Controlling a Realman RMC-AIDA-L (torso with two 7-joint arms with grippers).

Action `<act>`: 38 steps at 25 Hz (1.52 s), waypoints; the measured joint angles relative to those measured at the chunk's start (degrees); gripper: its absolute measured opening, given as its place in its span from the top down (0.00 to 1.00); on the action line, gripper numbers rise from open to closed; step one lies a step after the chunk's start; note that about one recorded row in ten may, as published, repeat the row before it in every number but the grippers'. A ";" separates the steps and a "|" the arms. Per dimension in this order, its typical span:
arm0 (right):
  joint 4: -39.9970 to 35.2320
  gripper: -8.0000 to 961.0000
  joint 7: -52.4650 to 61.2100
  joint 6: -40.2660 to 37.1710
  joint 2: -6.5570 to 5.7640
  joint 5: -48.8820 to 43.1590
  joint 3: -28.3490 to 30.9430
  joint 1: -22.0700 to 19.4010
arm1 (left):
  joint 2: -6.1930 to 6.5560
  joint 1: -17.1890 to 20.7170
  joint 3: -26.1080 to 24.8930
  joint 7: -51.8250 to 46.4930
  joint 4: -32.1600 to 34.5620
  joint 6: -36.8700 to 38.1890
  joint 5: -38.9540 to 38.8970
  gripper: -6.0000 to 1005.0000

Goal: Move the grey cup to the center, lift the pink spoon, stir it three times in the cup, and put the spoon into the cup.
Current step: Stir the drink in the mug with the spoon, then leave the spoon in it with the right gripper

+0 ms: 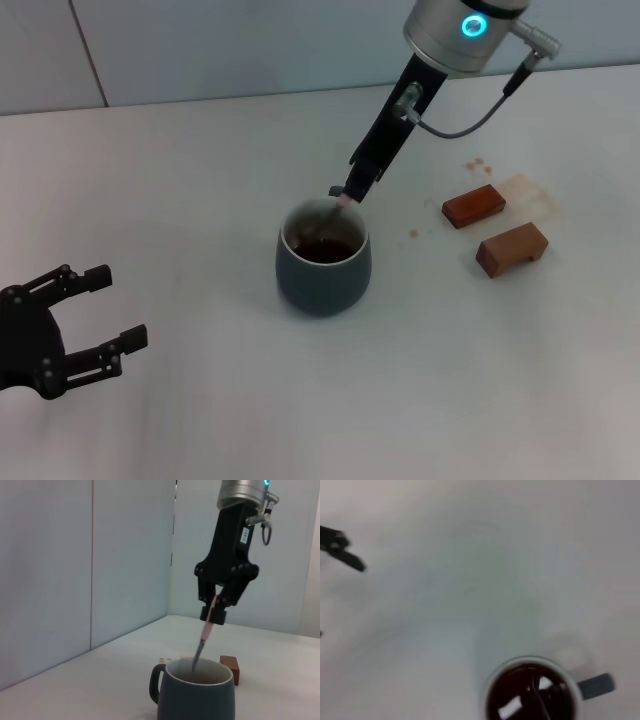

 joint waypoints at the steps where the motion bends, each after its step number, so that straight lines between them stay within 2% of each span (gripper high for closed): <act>1: 0.00 0.87 0.00 0.00 0.00 0.00 0.00 0.00 | 0.00 0.00 0.00 0.00 0.00 0.00 0.00 0.16; 8: 1.63 0.87 -0.50 -1.39 0.12 -1.18 0.06 0.84 | -0.26 0.16 -0.04 0.13 0.00 -0.04 -0.17 0.16; 11: 1.60 0.87 -1.52 -2.35 0.58 -0.06 0.60 1.52 | -0.30 0.24 -0.07 0.13 0.00 -0.04 -0.28 0.16; 19: 2.02 0.87 -0.34 1.06 0.72 -2.82 0.29 2.74 | -0.48 0.67 -0.22 0.17 -0.15 0.01 -0.43 0.16; 23: 2.76 0.87 -0.02 -0.69 1.15 -6.67 0.17 3.62 | -0.62 0.73 -0.26 0.18 -0.20 0.04 -0.43 0.16; 28: 3.25 0.87 -2.94 -4.19 1.96 -4.74 0.67 4.55 | -0.64 0.73 -0.43 0.19 -0.26 0.08 -0.50 0.16; 33: 2.56 0.87 -2.84 -2.11 1.60 -1.98 0.77 4.62 | -0.62 0.72 -0.99 0.19 -0.26 0.26 -0.52 0.16; 38: 2.76 0.87 -1.34 -1.05 1.40 -7.29 0.28 4.68 | -0.65 0.72 -1.09 0.19 -0.36 0.28 -0.52 0.16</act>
